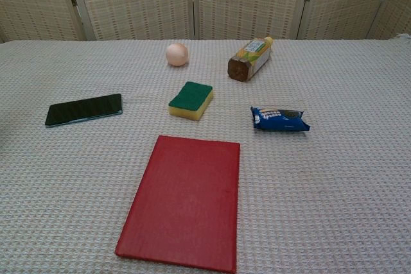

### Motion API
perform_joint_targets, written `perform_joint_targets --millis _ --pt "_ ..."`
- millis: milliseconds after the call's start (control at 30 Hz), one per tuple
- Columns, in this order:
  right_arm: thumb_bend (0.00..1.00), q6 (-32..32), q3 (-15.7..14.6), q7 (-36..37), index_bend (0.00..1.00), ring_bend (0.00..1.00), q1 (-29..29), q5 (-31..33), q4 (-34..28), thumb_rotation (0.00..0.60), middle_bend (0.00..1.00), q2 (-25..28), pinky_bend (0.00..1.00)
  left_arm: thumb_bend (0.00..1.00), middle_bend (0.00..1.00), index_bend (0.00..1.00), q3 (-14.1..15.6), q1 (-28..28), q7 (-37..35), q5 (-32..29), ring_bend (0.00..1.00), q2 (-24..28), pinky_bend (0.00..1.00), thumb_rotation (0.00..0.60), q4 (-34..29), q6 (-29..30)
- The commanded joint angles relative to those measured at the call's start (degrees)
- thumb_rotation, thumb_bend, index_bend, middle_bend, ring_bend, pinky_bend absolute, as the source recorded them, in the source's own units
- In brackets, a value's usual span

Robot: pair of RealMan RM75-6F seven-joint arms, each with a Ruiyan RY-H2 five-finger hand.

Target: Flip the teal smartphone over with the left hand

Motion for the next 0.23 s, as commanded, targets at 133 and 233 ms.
perform_joint_targets --millis 133,233 --pt "0.11 -0.7 0.1 -0.1 0.11 0.12 0.8 -0.2 -0.5 0.6 0.2 -0.1 0.09 0.32 0.12 0.14 3.0 5.6 -0.3 6.4 0.08 0.4 0.19 0.6 0.8 5.7" --pt "0.11 -1.2 0.0 -0.3 0.11 0.12 1.1 -0.1 -0.9 0.6 0.2 -0.1 0.09 0.32 0.12 0.15 3.1 6.8 -0.2 8.2 0.08 0.4 0.19 0.6 1.7 6.4"
